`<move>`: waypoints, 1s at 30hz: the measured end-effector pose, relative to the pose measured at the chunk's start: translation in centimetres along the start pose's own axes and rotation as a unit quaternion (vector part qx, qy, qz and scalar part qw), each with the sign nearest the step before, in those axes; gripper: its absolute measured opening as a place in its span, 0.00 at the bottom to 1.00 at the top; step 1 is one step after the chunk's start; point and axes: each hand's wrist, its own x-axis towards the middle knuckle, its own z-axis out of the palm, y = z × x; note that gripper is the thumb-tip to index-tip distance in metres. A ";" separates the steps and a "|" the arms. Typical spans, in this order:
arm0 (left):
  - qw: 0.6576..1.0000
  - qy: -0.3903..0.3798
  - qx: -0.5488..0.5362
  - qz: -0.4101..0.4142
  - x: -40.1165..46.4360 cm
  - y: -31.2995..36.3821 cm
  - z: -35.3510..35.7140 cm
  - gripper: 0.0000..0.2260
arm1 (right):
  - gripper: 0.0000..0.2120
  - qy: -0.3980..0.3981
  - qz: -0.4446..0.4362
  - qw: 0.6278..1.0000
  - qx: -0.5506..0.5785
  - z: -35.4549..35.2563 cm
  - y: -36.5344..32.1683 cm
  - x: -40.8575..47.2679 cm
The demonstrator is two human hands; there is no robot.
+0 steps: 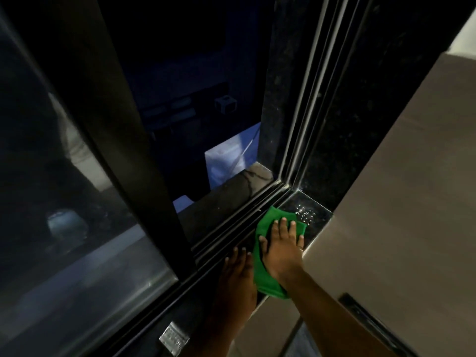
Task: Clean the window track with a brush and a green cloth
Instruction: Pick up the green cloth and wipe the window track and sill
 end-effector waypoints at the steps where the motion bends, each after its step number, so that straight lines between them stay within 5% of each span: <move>1: 1.000 0.007 0.002 0.003 -0.1 -0.3 0.1 0.23 | 0.33 -0.007 -0.004 1.000 -0.014 0.4 -0.1 0.3; 7: 0.995 0.064 0.051 0.061 0.7 -1.2 1.7 0.25 | 0.35 -0.001 -0.107 0.991 -0.076 0.2 2.5 3.2; 11: 0.993 0.027 0.086 0.077 1.0 -1.2 1.9 0.27 | 0.38 -0.026 -0.144 0.984 -0.104 -1.9 6.9 6.4; 16: 0.992 0.022 0.089 0.081 1.1 -1.2 1.7 0.27 | 0.36 -0.028 -0.065 0.990 -0.122 -3.3 9.5 9.2; 21: 0.995 0.023 0.063 0.076 0.9 -1.3 1.8 0.27 | 0.34 0.045 0.173 0.984 -0.024 -1.1 5.5 5.0; 24: 0.994 0.048 0.051 0.087 1.0 -1.5 2.2 0.26 | 0.35 0.029 0.232 0.972 -0.010 -1.4 4.2 5.7; 26: 0.994 0.044 0.048 0.089 1.1 -1.3 2.1 0.26 | 0.35 0.019 0.233 0.972 -0.014 -1.8 3.5 7.3; 30: 0.995 0.025 0.052 0.082 1.3 -1.2 1.7 0.27 | 0.34 -0.002 0.097 0.995 -0.028 -1.3 2.6 9.6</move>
